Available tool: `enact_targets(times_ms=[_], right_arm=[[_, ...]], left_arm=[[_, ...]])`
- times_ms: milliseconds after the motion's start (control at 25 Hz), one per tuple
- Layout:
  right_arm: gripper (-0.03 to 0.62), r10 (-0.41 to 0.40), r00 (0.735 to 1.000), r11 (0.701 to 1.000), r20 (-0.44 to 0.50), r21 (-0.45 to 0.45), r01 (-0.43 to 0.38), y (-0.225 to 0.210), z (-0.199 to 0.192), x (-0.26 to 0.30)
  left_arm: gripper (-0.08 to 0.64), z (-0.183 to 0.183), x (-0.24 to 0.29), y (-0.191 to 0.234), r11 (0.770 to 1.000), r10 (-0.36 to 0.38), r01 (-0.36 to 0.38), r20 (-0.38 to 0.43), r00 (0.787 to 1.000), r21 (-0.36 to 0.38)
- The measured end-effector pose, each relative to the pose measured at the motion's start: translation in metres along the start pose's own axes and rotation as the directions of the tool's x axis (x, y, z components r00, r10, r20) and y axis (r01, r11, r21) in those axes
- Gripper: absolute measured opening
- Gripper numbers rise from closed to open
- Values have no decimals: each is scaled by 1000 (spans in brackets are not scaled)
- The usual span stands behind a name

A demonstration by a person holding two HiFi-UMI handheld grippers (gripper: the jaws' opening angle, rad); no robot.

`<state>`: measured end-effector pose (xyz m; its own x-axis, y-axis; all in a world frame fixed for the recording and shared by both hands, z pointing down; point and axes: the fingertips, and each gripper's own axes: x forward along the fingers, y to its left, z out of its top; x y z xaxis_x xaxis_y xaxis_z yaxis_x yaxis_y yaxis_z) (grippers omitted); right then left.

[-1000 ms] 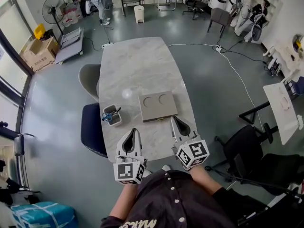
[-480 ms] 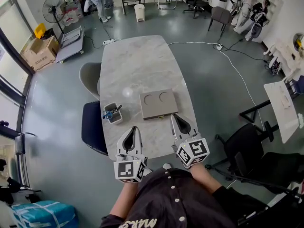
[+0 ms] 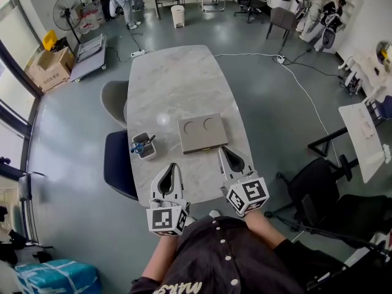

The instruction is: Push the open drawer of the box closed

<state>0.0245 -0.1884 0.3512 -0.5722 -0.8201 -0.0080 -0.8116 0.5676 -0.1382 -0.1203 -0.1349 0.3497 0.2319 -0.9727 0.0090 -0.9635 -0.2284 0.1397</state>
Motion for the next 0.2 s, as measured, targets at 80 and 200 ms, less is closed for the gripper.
enact_targets(times_ms=[80,200], right_arm=[[-3,-1,1000,1000,-2,0,1,-1,-1,-2],[-3,-3,1000,1000,-3,2,3,-3,-1,-4]], left_arm=[[18,-1,0,-2,1000,0,0,-2,1000,-1],[18,-2,0,-4,1000,1,-1,-5,1000,0]])
